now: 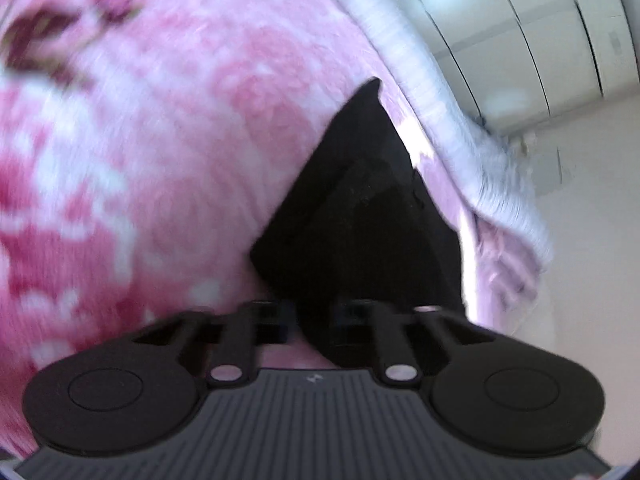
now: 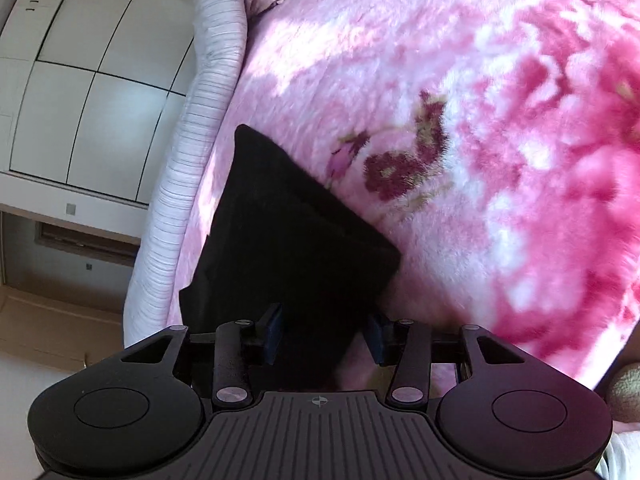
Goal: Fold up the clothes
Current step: 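Lower the folded hem onto the garment and open both grippers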
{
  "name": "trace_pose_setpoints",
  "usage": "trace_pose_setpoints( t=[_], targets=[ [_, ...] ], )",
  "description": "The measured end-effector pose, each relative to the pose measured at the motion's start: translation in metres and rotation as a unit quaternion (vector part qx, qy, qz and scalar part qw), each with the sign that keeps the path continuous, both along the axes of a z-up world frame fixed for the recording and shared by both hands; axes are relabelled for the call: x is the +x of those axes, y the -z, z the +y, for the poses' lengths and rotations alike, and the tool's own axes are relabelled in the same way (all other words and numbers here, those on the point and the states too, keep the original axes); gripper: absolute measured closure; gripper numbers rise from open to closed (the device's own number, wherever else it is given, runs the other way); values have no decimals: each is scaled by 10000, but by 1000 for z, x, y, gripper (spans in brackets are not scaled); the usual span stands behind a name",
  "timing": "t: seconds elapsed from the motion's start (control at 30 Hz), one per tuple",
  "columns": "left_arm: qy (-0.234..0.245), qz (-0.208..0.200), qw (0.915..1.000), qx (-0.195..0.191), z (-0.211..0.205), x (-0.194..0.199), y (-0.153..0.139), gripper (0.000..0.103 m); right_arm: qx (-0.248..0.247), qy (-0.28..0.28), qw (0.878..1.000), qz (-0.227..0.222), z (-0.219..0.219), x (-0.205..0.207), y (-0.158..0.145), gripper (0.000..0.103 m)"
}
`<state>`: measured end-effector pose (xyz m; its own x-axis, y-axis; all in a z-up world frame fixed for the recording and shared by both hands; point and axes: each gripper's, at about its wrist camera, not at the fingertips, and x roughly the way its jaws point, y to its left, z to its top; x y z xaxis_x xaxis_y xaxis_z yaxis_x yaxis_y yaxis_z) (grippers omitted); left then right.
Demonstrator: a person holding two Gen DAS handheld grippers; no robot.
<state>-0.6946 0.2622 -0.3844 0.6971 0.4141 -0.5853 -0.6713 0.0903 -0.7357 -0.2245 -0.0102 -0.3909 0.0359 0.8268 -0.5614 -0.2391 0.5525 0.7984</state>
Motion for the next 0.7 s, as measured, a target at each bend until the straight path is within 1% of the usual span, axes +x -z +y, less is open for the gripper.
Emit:
trace_pose_setpoints(
  t=[0.03, 0.07, 0.13, 0.17, 0.2, 0.23, 0.3, 0.37, 0.4, 0.47, 0.5, 0.57, 0.63, 0.67, 0.7],
  targets=[
    [58, 22, 9998, 206, -1, -1, -7, 96, -103, -51, 9996, -249, 2, 0, -7, 94],
    [115, 32, 9991, 417, -1, -2, -15, 96, -89, -79, 9986, -524, 1, -1, -18, 95],
    [424, 235, 9936, 1022, -2, -2, -36, 96, -61, -134, 9941, -1073, 0, -3, -38, 96],
    [528, 332, 9913, 1157, -3, -3, -40, 95, -19, -171, 9913, -1306, -1, -3, -48, 96],
    [609, 401, 9908, 1141, -2, -3, -35, 94, 25, -220, 9896, -1419, -3, -2, -55, 96],
    [690, 466, 9903, 1112, 0, -3, -30, 94, -18, -269, 9895, -1419, -2, 1, -55, 96],
    [641, 653, 9890, 1165, -5, -6, -33, 92, -325, -373, 9898, -1335, 1, 4, -38, 96],
    [584, 841, 9872, 1222, -10, -8, -36, 88, -483, -405, 9909, -1187, -1, 2, -16, 95],
    [555, 935, 9862, 1250, -12, -9, -38, 87, -493, -401, 9916, -1124, -3, 2, -9, 95],
    [497, 1123, 9838, 1306, -17, -11, -41, 83, -373, -366, 9933, -1034, -9, 3, -10, 90],
    [468, 1216, 9825, 1334, -20, -13, -43, 82, -420, -377, 9927, -1062, -10, 3, -14, 87],
    [409, 1403, 9795, 1389, -25, -15, -46, 80, -588, -353, 9896, -1260, -12, 3, -26, 81],
    [351, 1590, 9760, 1444, -30, -17, -49, 80, -753, -301, 9852, -1510, -15, 1, -39, 75],
    [322, 1683, 9742, 1471, -32, -18, -51, 80, -828, -222, 9812, -1730, -18, -3, -46, 74],
    [292, 1775, 9722, 1498, -35, -19, -53, 80, -914, -149, 9747, -2033, -19, -9, -54, 74]
  ],
)
